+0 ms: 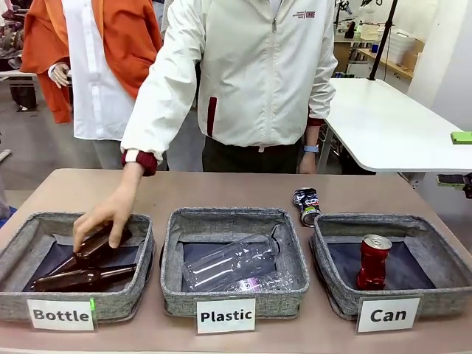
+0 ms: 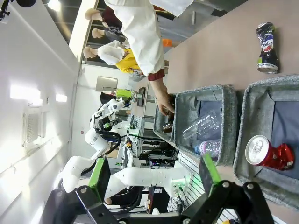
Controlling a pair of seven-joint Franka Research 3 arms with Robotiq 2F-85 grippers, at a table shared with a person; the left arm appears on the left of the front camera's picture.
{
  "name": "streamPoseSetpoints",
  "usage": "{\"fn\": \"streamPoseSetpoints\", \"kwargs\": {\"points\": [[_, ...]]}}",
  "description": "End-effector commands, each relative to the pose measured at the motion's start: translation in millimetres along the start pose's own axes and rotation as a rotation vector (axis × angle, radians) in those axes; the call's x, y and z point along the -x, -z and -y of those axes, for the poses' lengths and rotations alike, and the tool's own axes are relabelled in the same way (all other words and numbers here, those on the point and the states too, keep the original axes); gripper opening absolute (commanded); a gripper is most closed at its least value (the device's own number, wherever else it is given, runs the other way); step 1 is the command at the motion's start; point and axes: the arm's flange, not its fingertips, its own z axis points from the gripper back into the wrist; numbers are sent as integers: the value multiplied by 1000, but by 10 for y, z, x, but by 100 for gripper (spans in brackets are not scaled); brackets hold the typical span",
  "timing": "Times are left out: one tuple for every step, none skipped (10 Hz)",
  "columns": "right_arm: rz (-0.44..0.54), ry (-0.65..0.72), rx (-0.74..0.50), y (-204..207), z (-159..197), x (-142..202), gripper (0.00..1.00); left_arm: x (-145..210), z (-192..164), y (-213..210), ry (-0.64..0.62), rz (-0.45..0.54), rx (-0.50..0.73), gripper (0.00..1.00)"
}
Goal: Sort the can waste into the basket.
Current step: Pick up the can waste from the table and place it in the right Fabric basket.
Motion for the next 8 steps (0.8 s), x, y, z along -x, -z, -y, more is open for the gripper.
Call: {"fn": "streamPoseSetpoints", "kwargs": {"points": [[0, 0, 0, 0, 0, 0, 100, -100, 27, 170, -25, -35, -13, 100], [6, -94, 236, 183, -159, 54, 100, -135, 50, 358, -44, -40, -22, 100], [-87, -209, 380, 540, -251, -52, 100, -149, 94, 597, -43, -78, -4, 100], [-113, -291, 555, 924, -276, -231, 100, -138, 135, 896, -32, -144, 5, 100], [-129, -337, 676, 1190, -294, -369, 100, -96, 173, 1120, -23, -167, -7, 100], [-103, -390, 799, 1428, -299, -489, 100, -41, 228, 1342, -15, -196, -2, 100], [-100, -443, 889, 1708, -263, -565, 100, 1, 266, 1557, -5, -217, -12, 100], [-79, -506, 947, 2022, -193, -597, 100, 48, 289, 1799, 7, -264, 2, 100]]}}
